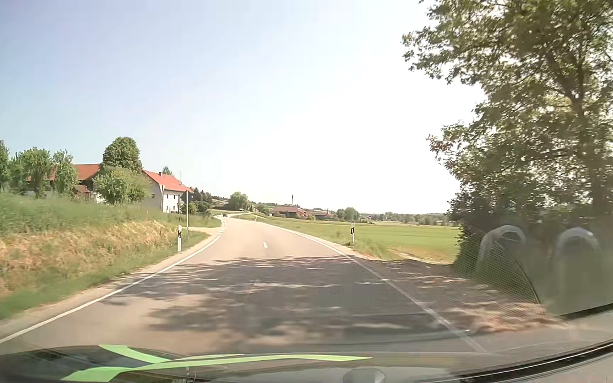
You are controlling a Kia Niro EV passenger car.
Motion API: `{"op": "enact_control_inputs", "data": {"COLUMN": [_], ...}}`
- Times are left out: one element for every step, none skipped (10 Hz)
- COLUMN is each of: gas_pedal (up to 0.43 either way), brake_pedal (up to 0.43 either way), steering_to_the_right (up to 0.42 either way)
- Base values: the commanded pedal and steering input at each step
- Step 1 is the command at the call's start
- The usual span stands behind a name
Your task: Follow the waypoints while adhering to traffic rules and regulations
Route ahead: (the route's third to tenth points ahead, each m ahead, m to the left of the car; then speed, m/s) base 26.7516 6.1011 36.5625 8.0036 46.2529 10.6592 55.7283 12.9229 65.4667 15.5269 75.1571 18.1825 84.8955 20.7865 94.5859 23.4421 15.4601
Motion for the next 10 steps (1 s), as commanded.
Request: {"op": "enact_control_inputs", "data": {"gas_pedal": [0.169,0.169,0.169,0.169,0.169,0.169,0.169,0.169,0.169,0.169], "brake_pedal": [0.0,0.0,0.0,0.0,0.0,0.0,0.0,0.0,0.0,0.0], "steering_to_the_right": [-0.046,-0.044,-0.041,-0.041,-0.04,-0.04,-0.04,-0.039,-0.036,-0.032]}}
